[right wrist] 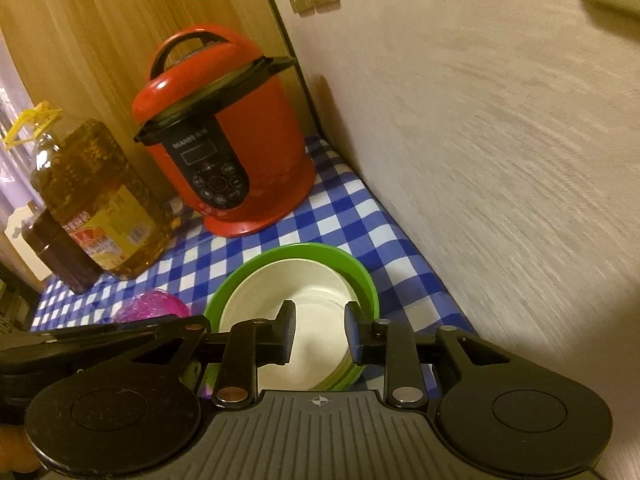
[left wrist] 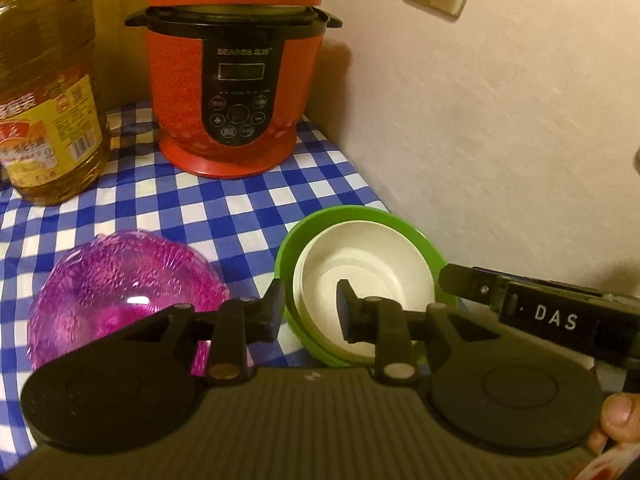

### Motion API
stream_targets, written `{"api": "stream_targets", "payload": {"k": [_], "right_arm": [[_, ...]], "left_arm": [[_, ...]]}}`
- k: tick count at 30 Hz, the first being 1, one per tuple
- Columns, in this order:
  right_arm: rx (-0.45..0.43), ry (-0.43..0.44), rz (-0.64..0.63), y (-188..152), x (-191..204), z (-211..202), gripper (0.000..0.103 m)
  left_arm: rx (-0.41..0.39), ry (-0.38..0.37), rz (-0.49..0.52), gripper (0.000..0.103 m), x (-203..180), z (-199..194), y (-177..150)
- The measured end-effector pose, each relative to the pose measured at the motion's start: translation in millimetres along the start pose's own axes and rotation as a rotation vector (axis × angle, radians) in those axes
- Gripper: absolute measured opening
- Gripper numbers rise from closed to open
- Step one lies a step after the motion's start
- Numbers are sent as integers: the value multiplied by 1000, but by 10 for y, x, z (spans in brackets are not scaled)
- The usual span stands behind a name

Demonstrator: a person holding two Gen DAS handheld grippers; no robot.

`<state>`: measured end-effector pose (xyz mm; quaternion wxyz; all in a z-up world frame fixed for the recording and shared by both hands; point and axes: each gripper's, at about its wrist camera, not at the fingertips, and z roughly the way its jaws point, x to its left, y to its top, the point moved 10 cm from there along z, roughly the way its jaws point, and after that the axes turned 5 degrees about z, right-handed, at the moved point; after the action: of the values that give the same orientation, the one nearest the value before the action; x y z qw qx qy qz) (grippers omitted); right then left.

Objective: Organize plates and bowls
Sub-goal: 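Lower the white bowls into the green bowl with both tools, then open both tools and move them to the steel bowl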

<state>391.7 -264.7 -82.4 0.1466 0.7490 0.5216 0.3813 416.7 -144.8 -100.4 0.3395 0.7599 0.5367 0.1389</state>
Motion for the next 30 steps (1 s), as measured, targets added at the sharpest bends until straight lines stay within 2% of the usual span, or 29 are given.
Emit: {"api": "stream_targets", "payload": {"k": [10, 21, 30], "right_arm": [[13, 20, 23, -307, 167, -557, 29], [40, 26, 30, -788, 309, -1180, 30], [85, 46, 34, -1215, 413, -1436, 30]], "left_arm": [[-36, 1, -77, 29, -5, -647, -383], [-52, 57, -120, 31, 85, -1360, -957], [-39, 100, -207, 35, 303, -1732, -1471]]}}
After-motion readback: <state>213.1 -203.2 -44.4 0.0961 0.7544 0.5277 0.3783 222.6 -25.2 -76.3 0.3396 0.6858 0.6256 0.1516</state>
